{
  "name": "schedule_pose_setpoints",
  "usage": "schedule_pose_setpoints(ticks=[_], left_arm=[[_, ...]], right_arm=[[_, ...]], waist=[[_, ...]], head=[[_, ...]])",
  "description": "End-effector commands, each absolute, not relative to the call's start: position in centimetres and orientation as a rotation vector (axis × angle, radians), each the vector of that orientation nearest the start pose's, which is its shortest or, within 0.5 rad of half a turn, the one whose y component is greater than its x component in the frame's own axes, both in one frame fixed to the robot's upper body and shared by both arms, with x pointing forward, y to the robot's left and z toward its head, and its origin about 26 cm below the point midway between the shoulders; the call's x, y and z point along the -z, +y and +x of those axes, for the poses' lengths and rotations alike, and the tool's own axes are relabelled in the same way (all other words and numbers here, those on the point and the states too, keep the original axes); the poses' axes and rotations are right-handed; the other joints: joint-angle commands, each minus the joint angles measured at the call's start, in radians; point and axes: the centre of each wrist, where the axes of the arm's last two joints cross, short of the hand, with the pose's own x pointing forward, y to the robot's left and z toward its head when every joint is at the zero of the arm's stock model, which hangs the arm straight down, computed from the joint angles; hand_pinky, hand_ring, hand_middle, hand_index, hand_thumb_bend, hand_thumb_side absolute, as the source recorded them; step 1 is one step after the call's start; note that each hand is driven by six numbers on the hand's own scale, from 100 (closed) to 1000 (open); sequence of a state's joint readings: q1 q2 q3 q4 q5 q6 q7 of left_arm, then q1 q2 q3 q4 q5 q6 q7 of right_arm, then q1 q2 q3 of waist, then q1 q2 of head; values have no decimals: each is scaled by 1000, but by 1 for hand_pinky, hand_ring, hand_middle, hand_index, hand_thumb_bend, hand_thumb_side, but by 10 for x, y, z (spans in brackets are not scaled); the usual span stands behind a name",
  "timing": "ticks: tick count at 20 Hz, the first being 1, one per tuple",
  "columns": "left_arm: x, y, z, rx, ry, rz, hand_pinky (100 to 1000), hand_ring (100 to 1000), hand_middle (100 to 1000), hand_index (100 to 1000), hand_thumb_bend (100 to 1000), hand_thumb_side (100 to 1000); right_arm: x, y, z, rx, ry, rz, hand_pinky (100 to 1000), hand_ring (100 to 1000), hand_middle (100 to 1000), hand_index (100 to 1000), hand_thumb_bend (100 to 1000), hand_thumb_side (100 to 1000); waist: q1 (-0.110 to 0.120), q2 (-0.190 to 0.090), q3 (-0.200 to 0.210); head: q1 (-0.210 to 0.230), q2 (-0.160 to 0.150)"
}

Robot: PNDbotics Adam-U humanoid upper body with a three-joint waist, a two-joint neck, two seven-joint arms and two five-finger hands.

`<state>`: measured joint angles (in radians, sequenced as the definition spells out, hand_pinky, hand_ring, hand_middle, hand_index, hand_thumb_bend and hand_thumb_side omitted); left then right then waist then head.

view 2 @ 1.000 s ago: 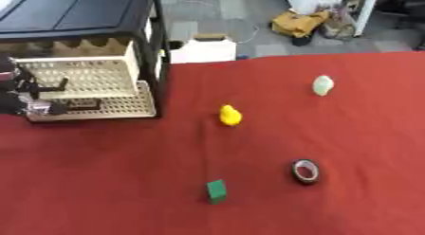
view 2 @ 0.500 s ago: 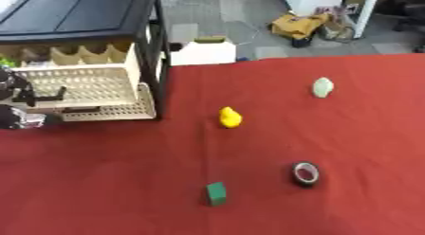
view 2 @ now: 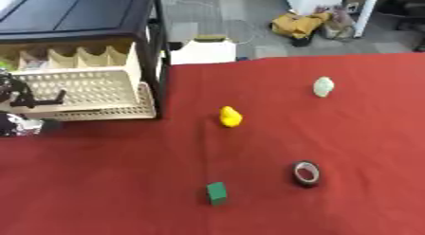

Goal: Pick up objects from table and place into drawer.

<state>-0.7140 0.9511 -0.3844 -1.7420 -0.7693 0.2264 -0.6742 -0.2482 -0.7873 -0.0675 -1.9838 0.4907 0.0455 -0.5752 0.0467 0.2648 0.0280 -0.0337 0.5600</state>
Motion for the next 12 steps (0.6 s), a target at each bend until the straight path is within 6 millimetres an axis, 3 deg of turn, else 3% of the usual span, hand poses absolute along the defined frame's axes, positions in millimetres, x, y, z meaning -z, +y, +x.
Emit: schedule_pose_setpoints(ticks=[1,12], left_arm=[[-301,287,341,1677,-1107,1254,100,100,100,692,609,1000],[-296,292,334,1694,-1059,1261,100,100,100,677,618,1000]], right_arm=[[-261,-338,284,491,2916,1812,733,777,799,878,100,1000],[-261,-339,284,486,2915,1810,733,777,799,878,100,1000]], waist=[[-2,-15,1],[-4,-13,1]], head=[[-1,-12],[-1,-14]])
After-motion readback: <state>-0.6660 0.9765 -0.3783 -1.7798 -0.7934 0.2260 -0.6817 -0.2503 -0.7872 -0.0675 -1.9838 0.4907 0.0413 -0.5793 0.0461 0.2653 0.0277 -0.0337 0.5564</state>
